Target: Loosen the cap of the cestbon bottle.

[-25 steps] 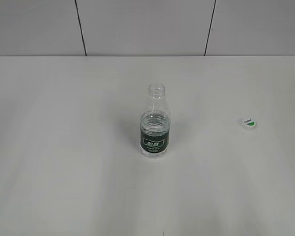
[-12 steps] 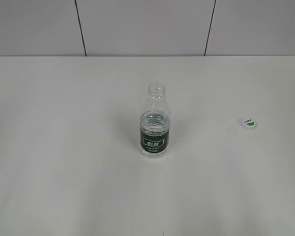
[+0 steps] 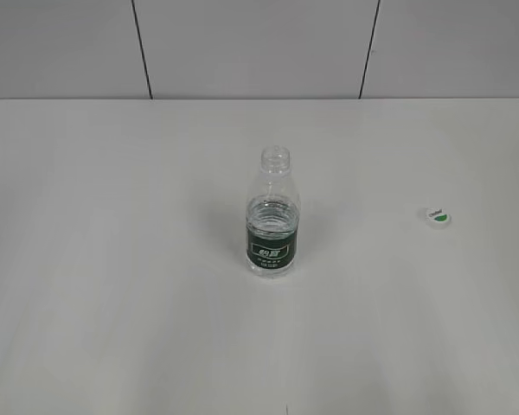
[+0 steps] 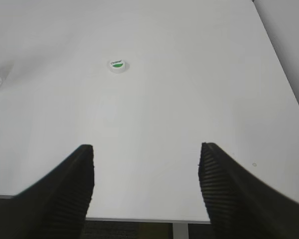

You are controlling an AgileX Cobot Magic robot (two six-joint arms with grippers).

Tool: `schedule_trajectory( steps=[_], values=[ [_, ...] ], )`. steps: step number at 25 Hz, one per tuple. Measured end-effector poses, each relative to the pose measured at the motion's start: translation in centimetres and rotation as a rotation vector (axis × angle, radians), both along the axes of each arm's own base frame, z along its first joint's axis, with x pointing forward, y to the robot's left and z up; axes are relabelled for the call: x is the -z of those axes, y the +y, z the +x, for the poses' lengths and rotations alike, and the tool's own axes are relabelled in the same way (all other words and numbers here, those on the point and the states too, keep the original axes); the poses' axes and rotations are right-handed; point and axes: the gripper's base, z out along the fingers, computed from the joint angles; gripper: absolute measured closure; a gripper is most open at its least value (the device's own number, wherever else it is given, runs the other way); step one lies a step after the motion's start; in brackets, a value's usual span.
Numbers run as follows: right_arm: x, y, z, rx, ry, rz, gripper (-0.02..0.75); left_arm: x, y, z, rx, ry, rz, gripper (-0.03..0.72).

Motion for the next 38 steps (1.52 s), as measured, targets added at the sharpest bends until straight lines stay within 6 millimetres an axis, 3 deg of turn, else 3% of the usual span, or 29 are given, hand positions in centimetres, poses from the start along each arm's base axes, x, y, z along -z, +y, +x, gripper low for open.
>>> schedule_trajectory(
  steps=[15, 38],
  values=[
    [0.0, 0.0, 0.0, 0.0, 0.0, 0.0, 0.234, 2.5, 0.7, -4.5, -0.015, -0.208, -0.001, 0.208],
    [0.0, 0.0, 0.0, 0.0, 0.0, 0.0, 0.234, 2.6, 1.3, -4.6, -0.113, -0.212, -0.021, 0.229]
  ],
)
